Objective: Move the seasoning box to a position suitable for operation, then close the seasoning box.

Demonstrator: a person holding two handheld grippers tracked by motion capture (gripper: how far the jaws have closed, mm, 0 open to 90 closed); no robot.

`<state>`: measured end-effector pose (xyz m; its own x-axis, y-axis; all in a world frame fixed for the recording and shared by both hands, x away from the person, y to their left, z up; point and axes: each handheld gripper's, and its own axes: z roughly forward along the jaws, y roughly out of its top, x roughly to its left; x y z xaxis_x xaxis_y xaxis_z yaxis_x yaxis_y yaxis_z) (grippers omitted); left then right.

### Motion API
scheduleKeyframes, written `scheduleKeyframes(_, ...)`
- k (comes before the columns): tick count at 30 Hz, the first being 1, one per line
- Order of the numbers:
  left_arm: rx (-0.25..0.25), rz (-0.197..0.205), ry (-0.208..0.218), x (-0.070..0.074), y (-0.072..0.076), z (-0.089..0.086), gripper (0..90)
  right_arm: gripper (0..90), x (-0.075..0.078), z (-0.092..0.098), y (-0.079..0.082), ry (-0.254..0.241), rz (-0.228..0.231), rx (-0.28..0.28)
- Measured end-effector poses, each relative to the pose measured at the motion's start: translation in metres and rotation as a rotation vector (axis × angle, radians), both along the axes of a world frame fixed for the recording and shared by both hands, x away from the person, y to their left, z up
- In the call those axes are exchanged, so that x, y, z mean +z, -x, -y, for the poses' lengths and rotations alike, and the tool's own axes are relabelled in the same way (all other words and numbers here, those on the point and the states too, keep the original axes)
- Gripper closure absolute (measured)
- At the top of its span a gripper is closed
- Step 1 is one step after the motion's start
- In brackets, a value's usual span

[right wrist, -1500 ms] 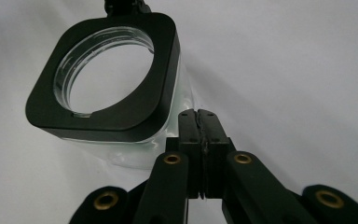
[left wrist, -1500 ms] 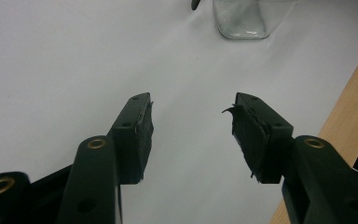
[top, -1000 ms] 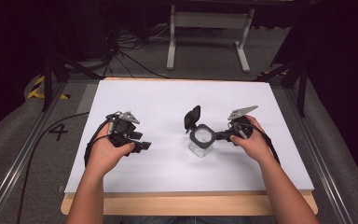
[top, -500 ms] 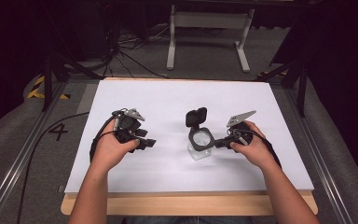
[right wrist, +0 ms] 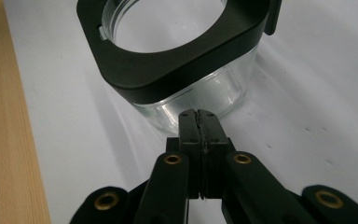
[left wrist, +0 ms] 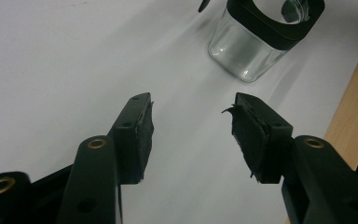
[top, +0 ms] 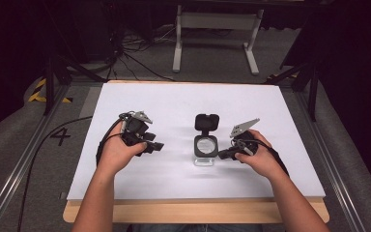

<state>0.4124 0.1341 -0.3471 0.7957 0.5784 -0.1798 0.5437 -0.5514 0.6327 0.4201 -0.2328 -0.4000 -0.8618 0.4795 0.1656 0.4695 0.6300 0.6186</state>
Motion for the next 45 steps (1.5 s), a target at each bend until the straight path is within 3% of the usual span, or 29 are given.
scheduleKeyframes(8, -0.021, 0.016, 0.029, 0.004, 0.004, 0.005, 52.2, 90.0, 0.016, 0.021, -0.001, -0.045, 0.044, -0.081)
scheduleKeyframes(15, -0.070, 0.030, 0.075, 0.009, 0.009, 0.015, 57.6, 90.0, 0.034, 0.033, 0.003, -0.103, 0.084, -0.114)
scheduleKeyframes(20, -0.109, 0.012, 0.089, 0.008, 0.012, 0.027, 61.1, 90.0, 0.038, 0.034, 0.004, -0.115, 0.097, -0.121)
scheduleKeyframes(25, -0.162, 0.002, 0.094, 0.000, 0.013, 0.043, 75.0, 90.0, 0.046, 0.033, 0.002, -0.152, 0.096, -0.126)
scheduleKeyframes(28, -0.205, -0.015, 0.108, -0.008, 0.012, 0.052, 89.8, 90.0, 0.058, 0.026, -0.001, -0.177, 0.109, -0.115)
scheduleKeyframes(30, -0.234, -0.023, 0.100, -0.012, 0.013, 0.060, 90.0, 90.0, 0.064, 0.023, -0.004, -0.183, 0.119, -0.110)
scheduleKeyframes(38, -0.272, -0.027, 0.110, -0.020, 0.016, 0.077, 90.0, 90.0, 0.080, 0.014, -0.018, -0.188, 0.135, -0.112)
scheduleKeyframes(45, -0.298, -0.041, 0.120, -0.034, 0.017, 0.093, 90.0, 90.0, 0.099, 0.014, -0.036, -0.157, 0.164, -0.143)
